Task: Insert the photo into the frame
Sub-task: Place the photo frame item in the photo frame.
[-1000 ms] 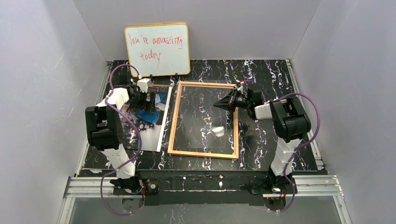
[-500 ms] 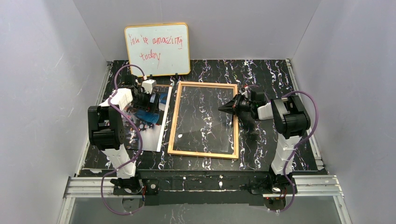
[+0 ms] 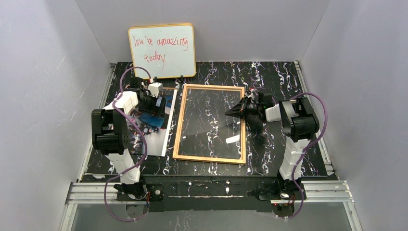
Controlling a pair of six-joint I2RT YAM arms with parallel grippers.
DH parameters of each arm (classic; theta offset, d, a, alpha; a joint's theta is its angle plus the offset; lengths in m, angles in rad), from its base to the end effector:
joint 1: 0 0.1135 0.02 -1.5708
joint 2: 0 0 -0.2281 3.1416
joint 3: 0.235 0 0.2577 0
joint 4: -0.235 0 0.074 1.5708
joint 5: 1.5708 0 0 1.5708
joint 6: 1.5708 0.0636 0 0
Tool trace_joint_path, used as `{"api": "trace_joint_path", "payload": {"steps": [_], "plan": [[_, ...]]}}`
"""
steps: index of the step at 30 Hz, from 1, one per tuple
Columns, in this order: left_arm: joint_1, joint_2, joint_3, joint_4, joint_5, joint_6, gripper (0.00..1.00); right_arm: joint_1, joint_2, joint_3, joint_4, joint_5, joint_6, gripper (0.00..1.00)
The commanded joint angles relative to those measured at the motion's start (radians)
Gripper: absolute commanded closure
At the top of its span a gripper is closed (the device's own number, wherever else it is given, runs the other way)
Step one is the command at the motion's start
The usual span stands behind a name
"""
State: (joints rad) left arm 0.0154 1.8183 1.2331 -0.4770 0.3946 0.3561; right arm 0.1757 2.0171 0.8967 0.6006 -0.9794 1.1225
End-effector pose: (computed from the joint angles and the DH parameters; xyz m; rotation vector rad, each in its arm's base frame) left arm 0.3829 -0.0186 0.1303 0.5624 2.4886 -0.3783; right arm 0.3616 0.1178 0.0654 0.4065 2.3175 1.7424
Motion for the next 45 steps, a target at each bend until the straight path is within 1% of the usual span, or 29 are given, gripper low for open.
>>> {"api": "trace_joint_path", "payload": {"steps": [1,4,11,30,45], "plan": [[-0.033,-0.025,-0.011,-0.009,-0.006,0.008,0.09,-0.007,0.004,0.044,-0.044,-0.053,-0.049,0.99],[-0.033,-0.028,-0.014,-0.009,-0.006,0.007,0.09,-0.007,0.009,0.051,-0.057,-0.062,-0.059,0.99],[-0.035,-0.031,-0.017,-0.006,-0.009,0.011,0.09,-0.006,0.006,0.075,-0.147,-0.064,-0.119,0.99],[-0.04,-0.027,-0.019,-0.003,-0.015,0.01,0.09,-0.007,0.018,0.074,-0.136,-0.066,-0.116,0.99],[-0.044,-0.025,-0.021,0.006,-0.018,0.007,0.09,-0.007,0.023,0.077,-0.164,-0.079,-0.137,0.99]]}}
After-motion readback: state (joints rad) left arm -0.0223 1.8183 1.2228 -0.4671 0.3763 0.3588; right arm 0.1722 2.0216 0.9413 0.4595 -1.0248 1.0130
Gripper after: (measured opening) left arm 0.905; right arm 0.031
